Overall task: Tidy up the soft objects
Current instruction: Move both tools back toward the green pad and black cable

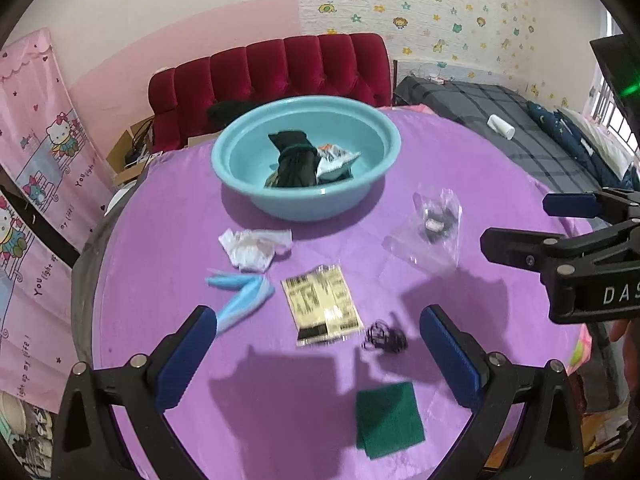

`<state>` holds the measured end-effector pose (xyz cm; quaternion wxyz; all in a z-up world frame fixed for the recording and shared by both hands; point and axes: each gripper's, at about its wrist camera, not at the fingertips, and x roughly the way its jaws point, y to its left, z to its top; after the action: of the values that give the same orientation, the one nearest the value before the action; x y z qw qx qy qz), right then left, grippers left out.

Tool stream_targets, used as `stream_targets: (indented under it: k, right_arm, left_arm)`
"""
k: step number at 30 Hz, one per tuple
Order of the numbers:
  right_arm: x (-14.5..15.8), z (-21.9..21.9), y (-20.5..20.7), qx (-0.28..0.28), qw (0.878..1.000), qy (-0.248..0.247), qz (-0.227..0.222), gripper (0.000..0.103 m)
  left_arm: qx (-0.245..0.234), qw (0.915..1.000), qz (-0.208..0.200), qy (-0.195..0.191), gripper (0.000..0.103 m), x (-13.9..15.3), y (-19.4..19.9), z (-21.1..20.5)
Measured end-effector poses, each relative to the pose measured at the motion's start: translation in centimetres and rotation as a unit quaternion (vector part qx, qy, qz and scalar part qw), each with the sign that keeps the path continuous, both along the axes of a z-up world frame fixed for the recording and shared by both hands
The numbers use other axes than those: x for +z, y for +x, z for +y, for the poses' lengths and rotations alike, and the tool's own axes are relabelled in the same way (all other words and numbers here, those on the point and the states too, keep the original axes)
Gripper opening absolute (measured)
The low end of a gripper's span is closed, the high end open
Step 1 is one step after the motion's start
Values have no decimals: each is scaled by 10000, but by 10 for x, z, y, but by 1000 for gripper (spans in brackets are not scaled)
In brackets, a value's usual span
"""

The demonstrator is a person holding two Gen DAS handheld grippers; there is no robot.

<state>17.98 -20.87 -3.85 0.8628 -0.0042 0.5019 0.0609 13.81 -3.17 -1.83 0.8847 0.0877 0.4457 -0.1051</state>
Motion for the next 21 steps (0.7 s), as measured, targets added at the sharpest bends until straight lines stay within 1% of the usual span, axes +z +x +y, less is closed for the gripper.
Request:
stream_targets:
  k: [8,13,16,21]
  right_arm:
    - [-32,-6,-31,40,9999,-39,86,103]
    - [-44,-13,-47,-61,10000,-69,-2,103]
    - [-52,-15,-54,-77,9999,-112,-47,103]
    - [-66,-19,-57,-122,9998,-123,115,103]
  left_arm:
    - [33,10000,46,27,103,-24,-31,-5]
    - [3,9996,263,114,103,-47,-45,-12]
    - [6,9994,337,78,103,-58,-52,-15]
    - [-41,9980,617,120,103,-77,-56,-22]
